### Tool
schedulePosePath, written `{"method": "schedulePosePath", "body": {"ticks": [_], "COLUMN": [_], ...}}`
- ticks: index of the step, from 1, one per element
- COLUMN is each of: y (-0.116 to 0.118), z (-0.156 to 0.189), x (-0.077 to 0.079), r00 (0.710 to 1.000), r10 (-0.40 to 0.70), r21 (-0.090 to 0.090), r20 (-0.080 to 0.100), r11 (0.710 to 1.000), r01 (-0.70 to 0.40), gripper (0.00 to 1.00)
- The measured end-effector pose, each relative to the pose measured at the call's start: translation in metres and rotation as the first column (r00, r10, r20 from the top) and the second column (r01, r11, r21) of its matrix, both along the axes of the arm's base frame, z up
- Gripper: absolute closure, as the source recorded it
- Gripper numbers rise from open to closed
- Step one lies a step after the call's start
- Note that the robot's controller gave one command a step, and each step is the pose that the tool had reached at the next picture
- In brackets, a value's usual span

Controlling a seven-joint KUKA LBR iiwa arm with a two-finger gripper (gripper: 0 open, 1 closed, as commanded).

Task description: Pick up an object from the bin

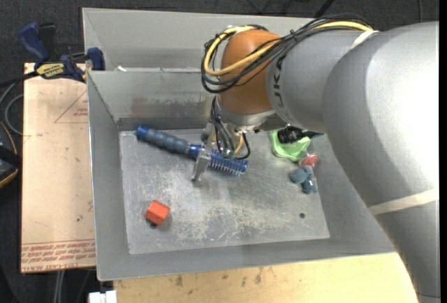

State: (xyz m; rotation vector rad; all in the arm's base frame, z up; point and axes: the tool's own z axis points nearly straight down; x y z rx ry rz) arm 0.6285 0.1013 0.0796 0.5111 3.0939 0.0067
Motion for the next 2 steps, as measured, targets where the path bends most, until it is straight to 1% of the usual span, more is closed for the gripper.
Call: {"method": "schedulePosePath", "body": {"ticks": [1,2], "y": [0.0,0.0], "z": [0.002,0.031], "x": [0.002,0.002], "r00": [1.0,1.0], "r10": [-0.001,0.001], "r21": [0.001,-0.002], "r20": [0.005,-0.003], "r11": [1.0,1.0], "r01": [0.001,-0.001], "gripper": [1.0,1.0]}}
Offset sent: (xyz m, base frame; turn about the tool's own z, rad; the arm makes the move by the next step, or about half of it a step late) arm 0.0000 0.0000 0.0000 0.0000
